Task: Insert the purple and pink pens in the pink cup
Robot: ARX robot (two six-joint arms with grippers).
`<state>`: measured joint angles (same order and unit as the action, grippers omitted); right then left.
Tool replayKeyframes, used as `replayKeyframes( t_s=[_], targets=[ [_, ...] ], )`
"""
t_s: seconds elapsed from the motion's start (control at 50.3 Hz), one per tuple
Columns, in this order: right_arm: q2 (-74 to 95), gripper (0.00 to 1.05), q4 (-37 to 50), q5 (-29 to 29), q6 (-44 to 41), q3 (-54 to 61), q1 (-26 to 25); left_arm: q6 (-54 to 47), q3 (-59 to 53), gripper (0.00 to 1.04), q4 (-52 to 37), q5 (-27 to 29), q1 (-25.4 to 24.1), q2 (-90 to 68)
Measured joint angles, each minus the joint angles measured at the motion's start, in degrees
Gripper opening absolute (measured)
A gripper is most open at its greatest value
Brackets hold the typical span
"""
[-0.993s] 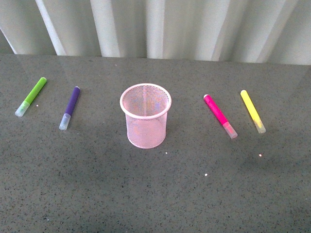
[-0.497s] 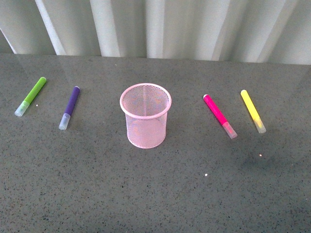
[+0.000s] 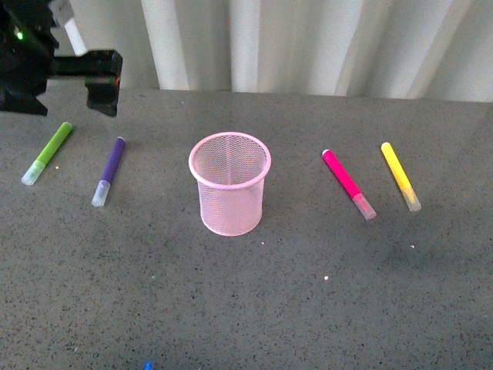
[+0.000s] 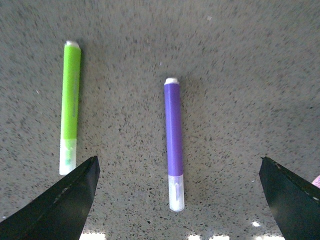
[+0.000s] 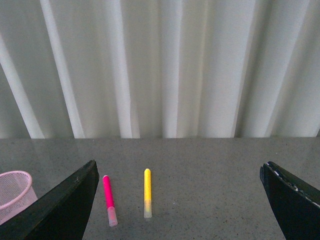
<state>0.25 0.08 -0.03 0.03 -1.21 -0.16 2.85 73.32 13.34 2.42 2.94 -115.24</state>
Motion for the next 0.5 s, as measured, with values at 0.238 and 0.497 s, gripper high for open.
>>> replayKeyframes(
  t_s=[0.238,0.497],
  targets=[
    [0.0,0.98,0.0,0.0,0.0,0.0,0.0,-0.5,0.4,0.98,-4.2,-0.5,0.9,-4.8],
    [0.0,0.98,0.0,0.0,0.0,0.0,0.0,-2.4,6.7,0.98,-4.3,0.8,1.2,-13.7]
  ],
)
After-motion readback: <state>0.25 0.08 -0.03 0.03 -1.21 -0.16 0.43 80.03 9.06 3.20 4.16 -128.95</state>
